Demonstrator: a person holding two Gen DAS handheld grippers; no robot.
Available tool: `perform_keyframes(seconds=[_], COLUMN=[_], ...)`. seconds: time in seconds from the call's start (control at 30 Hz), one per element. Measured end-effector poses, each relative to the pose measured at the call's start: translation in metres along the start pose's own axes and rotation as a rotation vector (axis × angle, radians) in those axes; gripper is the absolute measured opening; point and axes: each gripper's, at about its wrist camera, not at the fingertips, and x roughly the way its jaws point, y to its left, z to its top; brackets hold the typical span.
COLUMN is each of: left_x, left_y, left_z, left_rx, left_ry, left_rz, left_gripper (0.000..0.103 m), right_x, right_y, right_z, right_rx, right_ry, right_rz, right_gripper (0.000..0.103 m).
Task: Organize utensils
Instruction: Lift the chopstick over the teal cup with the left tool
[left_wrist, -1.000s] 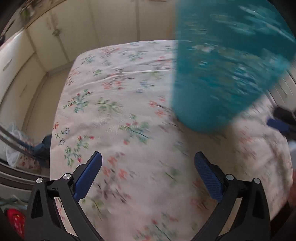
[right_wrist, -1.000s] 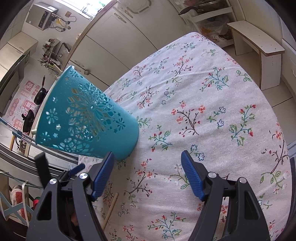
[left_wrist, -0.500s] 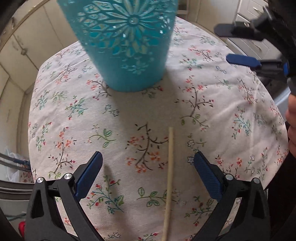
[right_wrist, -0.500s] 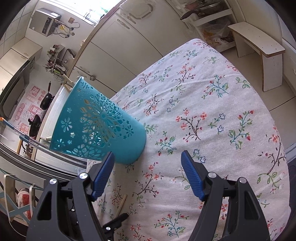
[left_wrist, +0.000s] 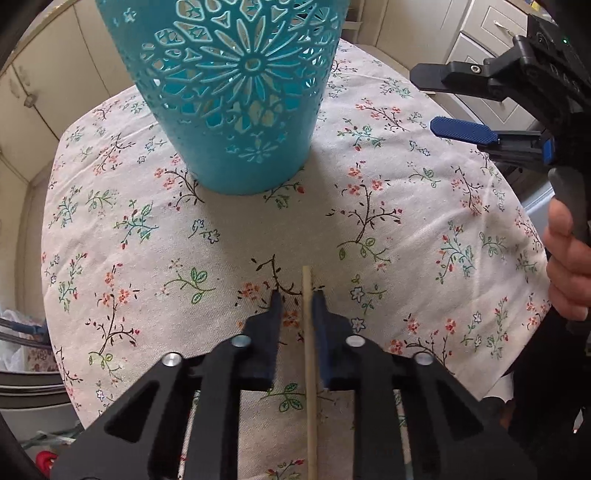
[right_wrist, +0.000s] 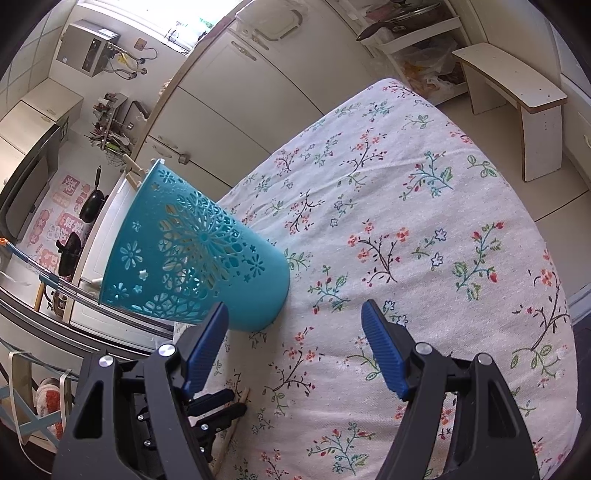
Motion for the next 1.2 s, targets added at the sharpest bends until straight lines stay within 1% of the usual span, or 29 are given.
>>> perform_keyframes(seconds=[0.13, 0.2, 0.27, 0.37, 0.43, 0.53, 0.57, 0.6, 0.67, 0.77, 0.8, 0.83, 0.9, 0.97, 1.1, 1.2], left_x=[-0.002, -0.002, -0.001, -0.009, -0.03, -0.075, -0.096, -0.112, -0.15, -0.186, -0.198, -0.206, -0.215, -0.213, -0.196, -0.177], left_y=[-0.005, -0.009, -0.013, -0.013, -0.004, 0.012, 0.018, 0.021, 0.03, 0.037, 0.04, 0.043, 0.045, 0.045, 0.049, 0.05], left_z=[-0.004, -0.006, -0.006, -0.004, -0.002, 0.002, 0.005, 0.008, 0.018, 0.039, 0.048, 0.054, 0.07, 0.088, 0.114, 0.126], left_rx=[0.039, 0.052, 0.066, 0.05, 0.001, -0.075, -0.099, -0.109, -0.135, -0.17, -0.192, -0.207, -0.23, -0.253, -0.287, -0.312], left_ry=[0.007, 0.011, 0.011, -0.023, -0.076, -0.175, -0.223, -0.263, -0.376, -0.528, -0.598, -0.648, -0.748, -0.815, -0.892, -0.925], left_rz=[0.016, 0.013, 0.025, 0.027, 0.011, -0.053, -0.079, -0.084, -0.112, -0.117, -0.111, -0.102, -0.088, -0.068, -0.027, 0.004], left_gripper=[0.011, 0.005, 0.005, 0.005, 0.005, 0.005, 0.005, 0.005, 0.005, 0.005, 0.005, 0.005, 0.005, 0.005, 0.005, 0.005], right_x=[0.0, 0.0, 0.001, -0.001, -0.002, -0.004, -0.004, -0.005, -0.005, -0.005, -0.005, -0.005, -0.004, -0.004, -0.003, -0.001], right_y=[-0.001, -0.001, -0.001, -0.002, -0.002, -0.002, -0.002, -0.002, -0.002, -0.001, -0.001, -0.001, -0.003, -0.004, -0.004, -0.006], right_z=[0.0, 0.0, 0.0, 0.0, 0.001, 0.001, 0.001, 0.002, 0.002, 0.001, 0.001, 0.001, 0.002, 0.002, 0.001, 0.001], right_rx=[0.001, 0.0, 0.001, 0.005, 0.008, 0.01, 0.01, 0.011, 0.014, 0.009, 0.01, 0.012, 0.019, 0.021, 0.024, 0.029], right_ry=[0.001, 0.001, 0.001, -0.004, -0.005, -0.007, -0.008, -0.007, -0.006, -0.006, -0.006, -0.005, -0.004, -0.004, 0.001, 0.013], right_rz=[-0.007, -0.011, -0.013, -0.014, -0.012, -0.003, -0.001, 0.002, 0.01, 0.013, 0.013, 0.013, 0.012, 0.014, 0.018, 0.022], right_gripper=[0.072, 0.072, 0.072, 0.072, 0.072, 0.072, 0.072, 0.072, 0.072, 0.072, 0.072, 0.072, 0.072, 0.072, 0.072, 0.072])
